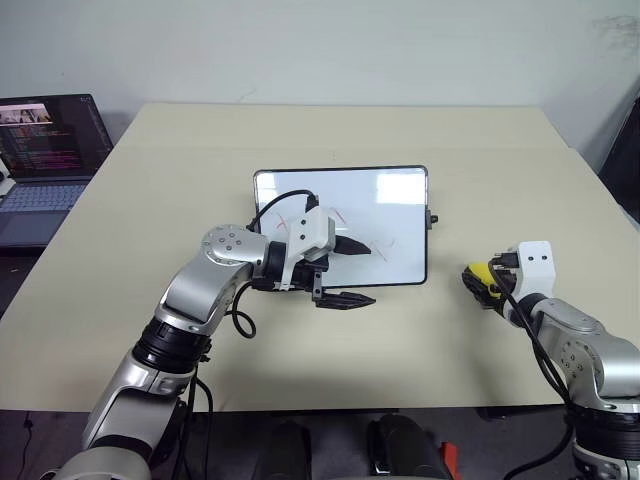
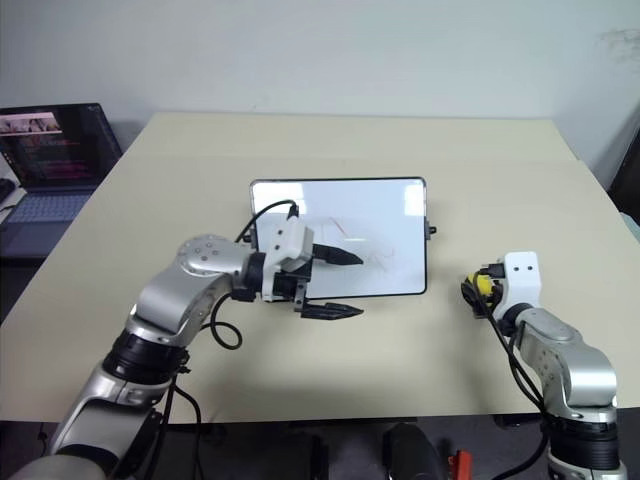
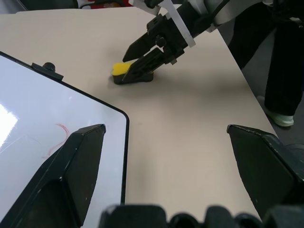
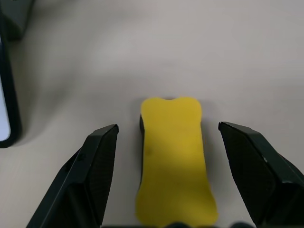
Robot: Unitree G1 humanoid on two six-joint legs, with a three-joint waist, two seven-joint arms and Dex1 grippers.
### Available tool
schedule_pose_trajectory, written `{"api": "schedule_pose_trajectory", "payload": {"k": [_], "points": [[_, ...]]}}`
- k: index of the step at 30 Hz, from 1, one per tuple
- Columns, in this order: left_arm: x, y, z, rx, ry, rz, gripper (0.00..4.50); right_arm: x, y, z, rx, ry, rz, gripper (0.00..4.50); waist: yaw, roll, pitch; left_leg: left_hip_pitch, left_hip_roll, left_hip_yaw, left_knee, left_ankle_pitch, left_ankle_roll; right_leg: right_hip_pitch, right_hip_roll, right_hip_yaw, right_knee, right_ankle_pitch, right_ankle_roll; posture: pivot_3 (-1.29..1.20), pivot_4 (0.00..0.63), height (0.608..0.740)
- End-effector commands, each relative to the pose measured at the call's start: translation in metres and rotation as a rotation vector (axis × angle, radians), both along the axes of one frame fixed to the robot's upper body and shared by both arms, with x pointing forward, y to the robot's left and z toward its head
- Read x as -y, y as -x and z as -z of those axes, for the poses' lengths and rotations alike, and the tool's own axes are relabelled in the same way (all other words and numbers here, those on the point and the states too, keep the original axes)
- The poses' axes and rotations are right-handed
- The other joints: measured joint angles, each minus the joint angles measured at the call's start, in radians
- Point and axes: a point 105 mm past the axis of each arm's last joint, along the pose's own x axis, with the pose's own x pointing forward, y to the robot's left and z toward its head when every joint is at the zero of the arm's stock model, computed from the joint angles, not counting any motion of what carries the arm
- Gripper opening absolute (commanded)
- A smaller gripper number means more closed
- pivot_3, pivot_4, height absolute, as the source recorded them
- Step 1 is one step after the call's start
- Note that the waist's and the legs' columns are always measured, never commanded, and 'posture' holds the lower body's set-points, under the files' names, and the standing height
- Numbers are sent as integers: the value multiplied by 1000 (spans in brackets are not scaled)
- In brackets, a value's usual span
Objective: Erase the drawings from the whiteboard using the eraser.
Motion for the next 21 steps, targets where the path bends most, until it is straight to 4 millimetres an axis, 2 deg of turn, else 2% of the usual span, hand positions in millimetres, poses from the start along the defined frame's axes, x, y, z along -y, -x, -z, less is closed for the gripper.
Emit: {"api": "schedule_pose_trajectory", "payload": {"k": [1, 4, 7, 13, 21], "points": [[-1, 0, -14, 54, 26, 4, 4500, 0, -6, -14, 61, 17, -11, 3638, 0, 0, 0, 0, 0, 0, 0, 0, 0, 0, 0, 0, 0, 0, 0, 0, 150, 740], [-1, 0, -14, 55, 25, 1, 4500, 0, -8, -13, 65, 13, -9, 3638, 0, 0, 0, 0, 0, 0, 0, 0, 0, 0, 0, 0, 0, 0, 0, 0, 150, 740], [-1, -1, -14, 56, 24, -2, 4500, 1, -9, -12, 65, 12, -9, 3103, 0, 0, 0, 0, 0, 0, 0, 0, 0, 0, 0, 0, 0, 1, -1, 0, 150, 740], [0, 0, -13, 55, 25, 0, 4500, 1, -10, -8, 53, 19, -17, 1176, 0, 0, 0, 0, 0, 0, 0, 0, 0, 0, 0, 0, 0, 1, -1, 0, 150, 740], [-2, 6, -10, 22, 51, -24, 4500, -5, -8, -5, 52, 15, -30, 1121, -1, 0, 0, 0, 0, 0, 0, 0, 0, 0, 0, 0, 0, 1, -1, 0, 150, 740]]}}
